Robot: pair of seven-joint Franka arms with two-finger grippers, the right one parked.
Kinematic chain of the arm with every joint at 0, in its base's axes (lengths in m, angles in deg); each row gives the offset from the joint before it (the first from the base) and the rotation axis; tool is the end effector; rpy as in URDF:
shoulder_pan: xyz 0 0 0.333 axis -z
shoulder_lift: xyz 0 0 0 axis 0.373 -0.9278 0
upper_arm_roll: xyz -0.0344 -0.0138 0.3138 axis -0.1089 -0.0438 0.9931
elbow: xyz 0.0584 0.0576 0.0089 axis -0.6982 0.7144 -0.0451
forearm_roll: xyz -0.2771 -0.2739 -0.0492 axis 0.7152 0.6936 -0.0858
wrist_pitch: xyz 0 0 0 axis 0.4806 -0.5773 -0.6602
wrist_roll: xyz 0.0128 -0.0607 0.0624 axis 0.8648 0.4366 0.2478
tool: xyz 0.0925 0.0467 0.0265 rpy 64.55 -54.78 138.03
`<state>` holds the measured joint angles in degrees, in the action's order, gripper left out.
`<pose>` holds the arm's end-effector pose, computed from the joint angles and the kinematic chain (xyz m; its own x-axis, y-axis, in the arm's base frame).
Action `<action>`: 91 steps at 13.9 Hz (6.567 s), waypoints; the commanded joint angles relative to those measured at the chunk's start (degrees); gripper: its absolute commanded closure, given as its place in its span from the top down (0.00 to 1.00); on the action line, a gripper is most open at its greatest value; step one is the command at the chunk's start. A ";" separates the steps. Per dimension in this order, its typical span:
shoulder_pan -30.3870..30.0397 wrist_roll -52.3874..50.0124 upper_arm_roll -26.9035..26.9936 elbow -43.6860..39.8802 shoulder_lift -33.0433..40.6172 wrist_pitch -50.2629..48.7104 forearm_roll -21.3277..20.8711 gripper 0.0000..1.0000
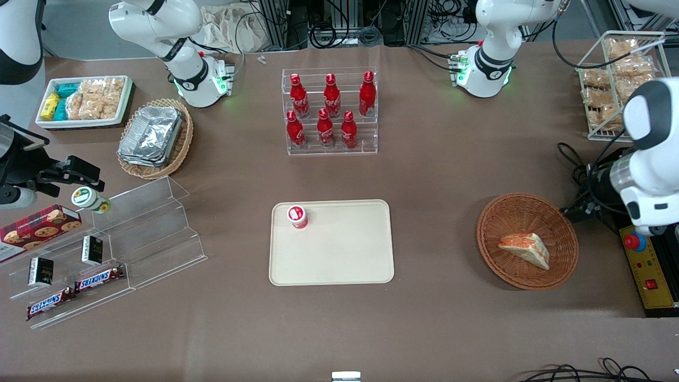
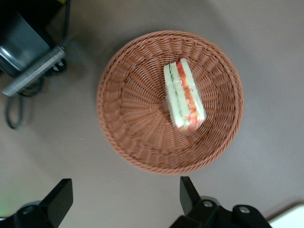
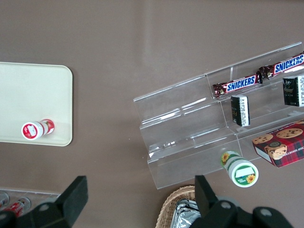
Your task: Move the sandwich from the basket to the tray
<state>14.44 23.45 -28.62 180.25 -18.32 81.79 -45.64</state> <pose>0.6071 0.0207 0.4379 0.5997 0.7984 -0.0539 0.7949 -0.6021 -0.0751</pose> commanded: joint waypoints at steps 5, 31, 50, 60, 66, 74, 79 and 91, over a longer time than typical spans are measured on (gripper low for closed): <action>-0.71 -15.10 -0.47 0.46 -12.84 17.52 0.85 1.00; 10.77 8.68 -13.39 -10.43 -8.64 3.30 -1.97 0.00; 28.29 10.01 -13.04 -21.42 -34.30 17.72 -15.24 1.00; 17.07 23.94 -13.22 -21.07 -11.12 -9.59 -4.62 1.00; 3.09 43.80 -13.21 -21.25 -1.97 -22.94 -0.12 1.00; 6.32 60.63 3.22 -18.97 7.09 -29.30 -0.12 1.00; 11.06 59.85 7.26 -17.38 8.94 -29.04 0.05 1.00; 16.69 50.17 11.66 -17.18 9.66 -25.52 8.49 1.00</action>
